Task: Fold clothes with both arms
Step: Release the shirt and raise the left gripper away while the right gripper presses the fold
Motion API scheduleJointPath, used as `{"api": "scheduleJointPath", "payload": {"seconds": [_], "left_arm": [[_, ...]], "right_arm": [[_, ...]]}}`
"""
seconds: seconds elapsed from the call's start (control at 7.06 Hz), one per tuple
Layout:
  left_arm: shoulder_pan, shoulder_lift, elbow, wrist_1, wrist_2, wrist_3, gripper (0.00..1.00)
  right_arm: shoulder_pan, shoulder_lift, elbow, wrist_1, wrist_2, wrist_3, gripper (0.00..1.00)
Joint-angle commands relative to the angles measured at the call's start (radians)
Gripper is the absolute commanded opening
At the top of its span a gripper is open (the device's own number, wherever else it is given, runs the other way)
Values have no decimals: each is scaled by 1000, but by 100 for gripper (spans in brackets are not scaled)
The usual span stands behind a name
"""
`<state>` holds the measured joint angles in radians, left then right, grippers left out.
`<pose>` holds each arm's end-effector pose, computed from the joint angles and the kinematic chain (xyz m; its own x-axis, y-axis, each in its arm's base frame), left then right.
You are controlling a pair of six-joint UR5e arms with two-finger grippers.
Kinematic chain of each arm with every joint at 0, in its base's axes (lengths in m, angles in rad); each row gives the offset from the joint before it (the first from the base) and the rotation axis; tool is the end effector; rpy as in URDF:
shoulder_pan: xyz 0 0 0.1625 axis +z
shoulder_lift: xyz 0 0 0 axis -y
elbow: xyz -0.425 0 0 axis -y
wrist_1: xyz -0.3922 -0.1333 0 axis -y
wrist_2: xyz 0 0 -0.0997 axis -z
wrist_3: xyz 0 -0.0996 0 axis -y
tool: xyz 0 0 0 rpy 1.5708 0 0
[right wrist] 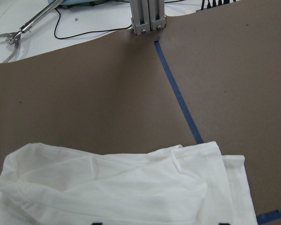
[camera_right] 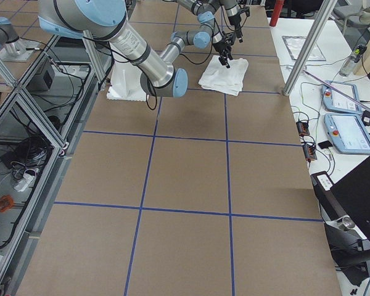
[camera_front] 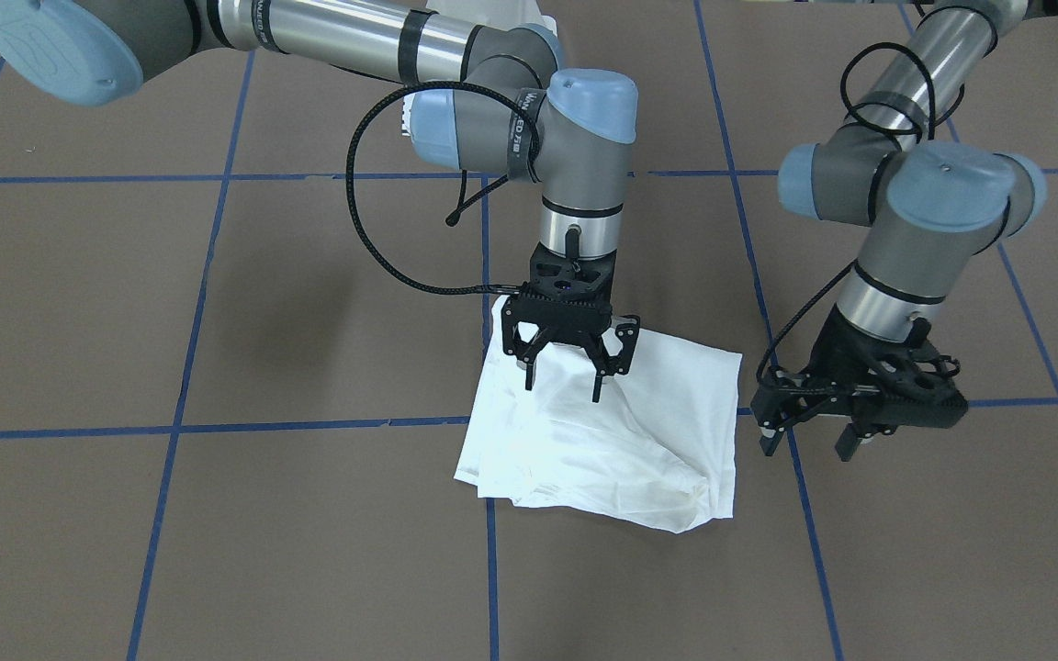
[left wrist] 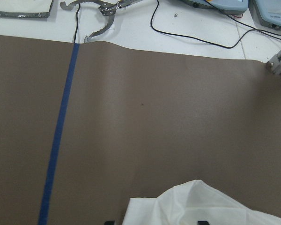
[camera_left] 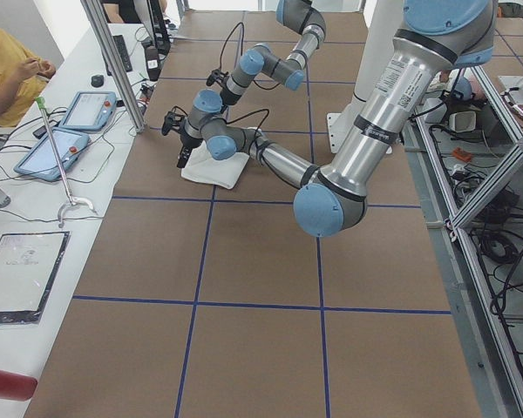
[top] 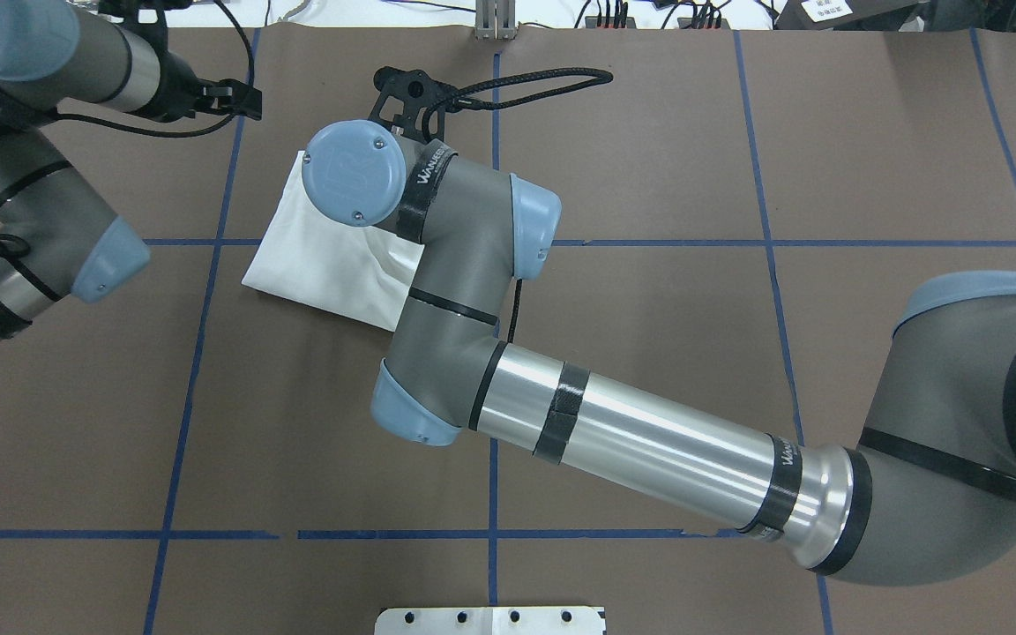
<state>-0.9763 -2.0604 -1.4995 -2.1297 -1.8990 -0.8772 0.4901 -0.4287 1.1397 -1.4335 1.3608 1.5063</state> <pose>0.3038 -0.6301 0.3483 0.6466 0.1242 -0.7527 0.2877 0.8741 0.3913 -0.6534 -0.5232 0.0728 0.6208 0.2597 0.7397 -0.5595 0.8077 0.1859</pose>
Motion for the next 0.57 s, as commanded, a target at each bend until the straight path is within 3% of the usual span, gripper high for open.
{"api": "scheduleJointPath", "payload": {"seconds": [0.0, 0.42], "left_arm": [[-21, 23, -15, 1, -17, 43, 100], [-24, 26, -15, 1, -15, 43, 100]], "right_arm": [[-51, -1, -88, 52, -34, -1, 100], [-47, 4, -207, 62, -92, -75, 100]]}}
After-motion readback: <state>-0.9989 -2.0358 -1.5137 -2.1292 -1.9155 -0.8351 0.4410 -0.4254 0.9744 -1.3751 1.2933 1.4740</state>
